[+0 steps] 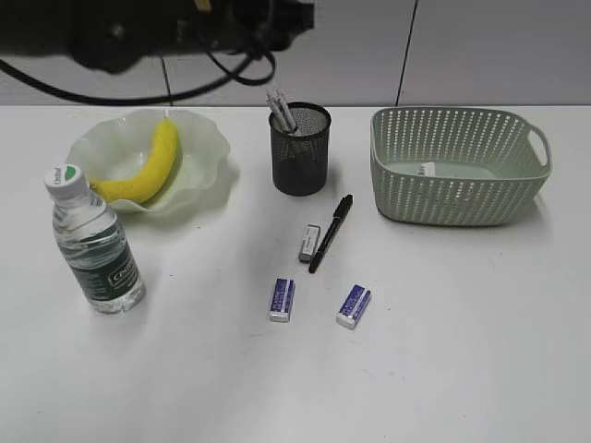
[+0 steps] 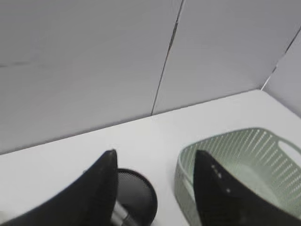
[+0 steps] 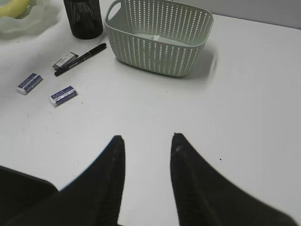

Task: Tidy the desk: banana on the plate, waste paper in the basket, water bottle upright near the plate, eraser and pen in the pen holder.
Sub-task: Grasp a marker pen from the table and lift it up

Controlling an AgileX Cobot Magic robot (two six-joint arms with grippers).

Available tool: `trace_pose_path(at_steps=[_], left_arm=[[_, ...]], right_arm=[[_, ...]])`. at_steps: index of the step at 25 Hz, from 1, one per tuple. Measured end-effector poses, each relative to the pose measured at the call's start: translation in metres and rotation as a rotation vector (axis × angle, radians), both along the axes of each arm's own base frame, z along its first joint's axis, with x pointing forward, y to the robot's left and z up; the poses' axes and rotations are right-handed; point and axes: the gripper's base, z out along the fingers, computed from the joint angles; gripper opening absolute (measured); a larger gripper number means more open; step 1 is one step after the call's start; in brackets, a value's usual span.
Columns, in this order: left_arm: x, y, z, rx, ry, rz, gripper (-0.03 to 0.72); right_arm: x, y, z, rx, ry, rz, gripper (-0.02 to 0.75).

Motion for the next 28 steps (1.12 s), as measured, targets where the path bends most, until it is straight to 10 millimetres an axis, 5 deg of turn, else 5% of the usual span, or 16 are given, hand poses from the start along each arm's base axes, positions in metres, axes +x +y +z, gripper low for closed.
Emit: trace_pose_path(at_steps=[5, 9, 15, 20, 28], left_arm=[[-0.049, 0.041, 0.072, 0.181, 0.073, 0.037, 0.390], [-0.107, 0.088, 0.125, 0.242, 0.147, 0.102, 0.389], [-0.203, 0.160, 0.168, 0.298, 0.273, 0.188, 0.386], [-0.272, 0.208, 0.168, 0.259, 0.252, 0.213, 0.377], [-0.338, 0.252, 0.092, 0.231, 0.232, 0.210, 0.342]], right_arm=[[0.000, 0.000, 0.000, 0.000, 0.000, 0.000, 0.276], [0.000, 0.000, 0.000, 0.000, 0.000, 0.000, 0.276], [0.000, 0.000, 0.000, 0.000, 0.000, 0.000, 0.276], [0.005, 0.004, 0.000, -0.030, 0.031, 0.010, 0.276], [0.063, 0.054, 0.019, -0.056, 0.165, 0.116, 0.276]])
